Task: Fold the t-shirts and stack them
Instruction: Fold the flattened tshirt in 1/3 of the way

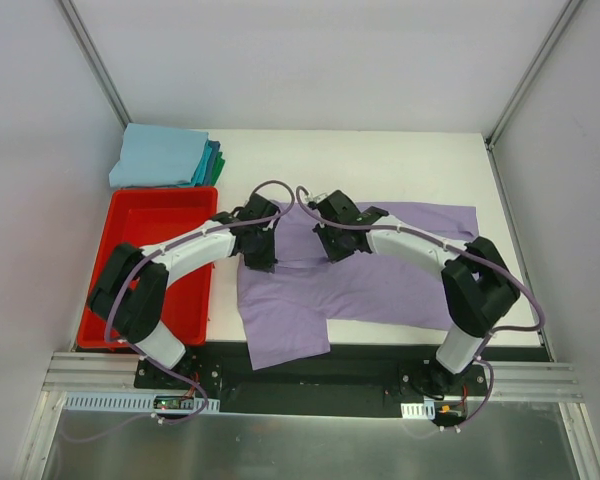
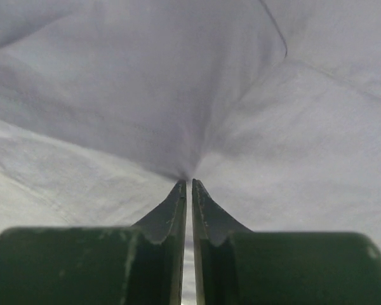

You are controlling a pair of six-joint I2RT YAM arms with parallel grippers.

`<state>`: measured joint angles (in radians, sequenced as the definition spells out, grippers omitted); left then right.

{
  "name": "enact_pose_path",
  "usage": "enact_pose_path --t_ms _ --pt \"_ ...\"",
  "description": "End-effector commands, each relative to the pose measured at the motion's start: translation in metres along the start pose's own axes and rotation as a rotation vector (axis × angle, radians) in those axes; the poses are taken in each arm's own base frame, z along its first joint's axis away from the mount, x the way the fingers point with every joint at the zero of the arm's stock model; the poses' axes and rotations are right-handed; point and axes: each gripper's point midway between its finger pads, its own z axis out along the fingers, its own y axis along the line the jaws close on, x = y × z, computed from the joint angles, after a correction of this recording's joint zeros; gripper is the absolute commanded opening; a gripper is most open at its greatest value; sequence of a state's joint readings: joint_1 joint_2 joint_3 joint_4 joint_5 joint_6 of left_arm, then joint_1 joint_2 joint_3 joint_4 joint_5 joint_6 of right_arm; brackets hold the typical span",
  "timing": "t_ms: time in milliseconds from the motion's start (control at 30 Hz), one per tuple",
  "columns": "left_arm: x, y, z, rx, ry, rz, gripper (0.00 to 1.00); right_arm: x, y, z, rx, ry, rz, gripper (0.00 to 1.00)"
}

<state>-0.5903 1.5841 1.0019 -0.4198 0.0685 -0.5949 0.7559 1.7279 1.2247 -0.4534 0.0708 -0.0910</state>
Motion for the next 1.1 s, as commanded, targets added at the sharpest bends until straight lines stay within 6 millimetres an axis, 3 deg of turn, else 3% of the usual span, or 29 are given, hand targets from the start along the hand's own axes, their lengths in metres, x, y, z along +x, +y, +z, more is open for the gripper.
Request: enact_pose_path --t_ms 0,100,133,200,267,300,333,433,500,600,700,800,933,1067 --pt "0.012 0.014 -0.003 -0.07 0.028 -0.016 0.09 -0.001 0.007 -0.015 -0.046 -0.032 0.037 0.11" --pt "0.012 0.017 -0.01 -0.083 0.016 -0.006 0.25 0.002 0.003 -0.019 -0.034 -0.041 0.041 0.2" --pt "0.012 0.017 -0.014 -0.081 0.012 0.003 0.32 0.0 0.002 -0.022 -0.027 -0.05 0.049 0.28" --pt "0.011 0.011 -0.024 -0.048 0.005 0.026 0.56 -0.001 -0.003 -0.03 -0.015 -0.077 0.059 0.39" --pt "0.007 0.0 -0.036 0.008 -0.016 0.055 0.78 -0.004 -0.015 -0.04 0.006 -0.111 0.094 0.63" --pt "0.002 -0.005 -0.044 0.026 -0.042 0.06 0.97 -0.006 -0.021 -0.048 0.016 -0.136 0.121 0.83" --pt "-0.007 -0.01 -0.051 0.038 -0.075 0.066 0.99 -0.007 -0.031 -0.053 0.027 -0.154 0.156 0.94" --pt "-0.041 -0.021 -0.065 0.028 -0.184 0.072 0.99 -0.014 -0.062 -0.065 0.043 -0.221 0.293 0.96" --pt "-0.066 -0.031 -0.061 0.027 -0.212 0.079 0.99 -0.017 -0.091 -0.071 0.045 -0.257 0.395 0.96" --pt "-0.101 -0.046 -0.044 0.073 -0.185 0.065 0.99 -0.019 -0.13 -0.072 0.014 -0.28 0.495 0.96" --pt "-0.128 -0.044 -0.008 0.097 -0.118 0.034 0.99 -0.015 -0.177 -0.062 0.058 -0.257 0.531 0.96" --pt "-0.148 -0.034 0.023 0.095 -0.078 0.003 0.99 -0.016 -0.226 -0.055 0.097 -0.238 0.589 0.96" --pt "-0.156 -0.013 0.05 0.087 -0.028 -0.042 0.99 -0.012 -0.275 -0.036 0.104 -0.195 0.651 0.96" --pt "-0.159 0.015 0.072 0.044 -0.001 -0.067 0.99 0.004 -0.305 -0.014 0.117 -0.093 0.692 0.96"
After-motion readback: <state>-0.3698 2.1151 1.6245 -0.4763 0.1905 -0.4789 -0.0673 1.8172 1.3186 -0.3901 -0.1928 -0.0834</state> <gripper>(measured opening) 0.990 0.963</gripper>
